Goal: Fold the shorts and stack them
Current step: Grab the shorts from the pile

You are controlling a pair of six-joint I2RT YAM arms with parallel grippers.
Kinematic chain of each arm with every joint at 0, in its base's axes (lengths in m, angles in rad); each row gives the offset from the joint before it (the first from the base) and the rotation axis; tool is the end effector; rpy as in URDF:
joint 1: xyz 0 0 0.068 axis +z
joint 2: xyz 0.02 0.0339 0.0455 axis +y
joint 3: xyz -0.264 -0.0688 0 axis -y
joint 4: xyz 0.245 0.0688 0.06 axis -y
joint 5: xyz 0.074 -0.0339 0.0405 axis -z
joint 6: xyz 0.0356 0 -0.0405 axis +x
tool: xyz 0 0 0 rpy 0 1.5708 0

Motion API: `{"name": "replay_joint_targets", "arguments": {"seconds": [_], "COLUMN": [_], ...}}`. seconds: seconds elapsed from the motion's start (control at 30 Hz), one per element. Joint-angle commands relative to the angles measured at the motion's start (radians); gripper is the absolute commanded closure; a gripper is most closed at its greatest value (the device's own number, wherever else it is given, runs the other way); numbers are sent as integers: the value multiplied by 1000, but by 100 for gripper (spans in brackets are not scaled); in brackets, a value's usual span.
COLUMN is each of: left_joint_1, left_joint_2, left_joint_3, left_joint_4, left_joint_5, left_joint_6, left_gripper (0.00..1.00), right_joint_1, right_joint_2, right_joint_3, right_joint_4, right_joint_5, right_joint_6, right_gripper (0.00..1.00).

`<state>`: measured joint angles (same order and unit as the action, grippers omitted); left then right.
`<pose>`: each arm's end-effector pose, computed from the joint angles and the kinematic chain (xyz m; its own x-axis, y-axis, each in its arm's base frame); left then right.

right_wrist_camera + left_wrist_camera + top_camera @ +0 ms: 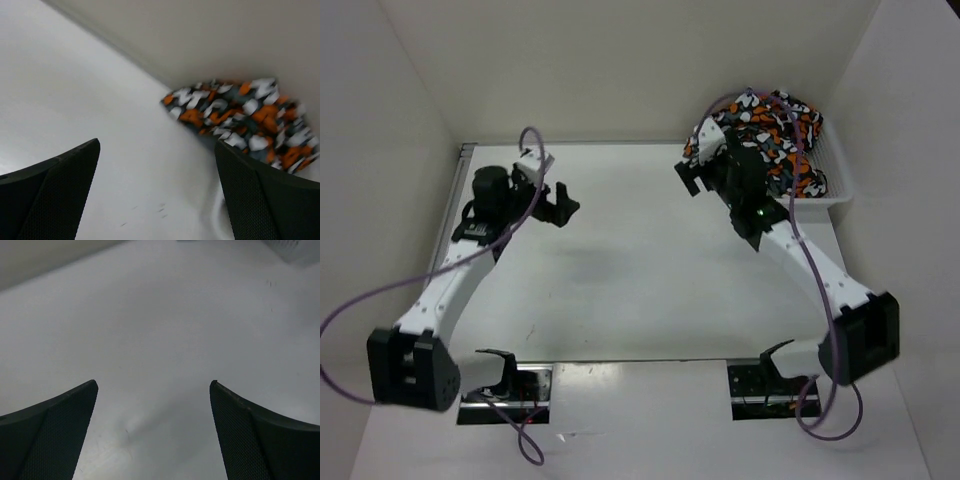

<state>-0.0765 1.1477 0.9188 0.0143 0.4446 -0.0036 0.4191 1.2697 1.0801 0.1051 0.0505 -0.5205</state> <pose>0.2656 -0.0357 0.3345 -0.2141 0.0132 -0.9767 0.4872 0.8681 -0.0951 0.2773 0.1216 0.3691 0.1124 -0.4937 -0.8624 -0.3511 0.7922 -0.4992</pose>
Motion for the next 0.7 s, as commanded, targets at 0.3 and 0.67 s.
{"name": "replay_joint_targets", "arguments": {"seconds": [0.3,0.67], "left_joint_1": [-111,-163], "left_joint_2": [625,678], "left_joint_3": [575,631], "left_joint_4": [-521,-520], "left_joint_5": [-66,-130], "left_joint_6": [4,4], "left_gripper": [1,1], "right_joint_1": [-379,-483], "right_joint_2": [486,691], "right_joint_3": [463,503], "right_joint_4": [-351,-205], "right_joint_5": [282,575], "right_joint_6": [815,760], "right_gripper": [15,6]}}
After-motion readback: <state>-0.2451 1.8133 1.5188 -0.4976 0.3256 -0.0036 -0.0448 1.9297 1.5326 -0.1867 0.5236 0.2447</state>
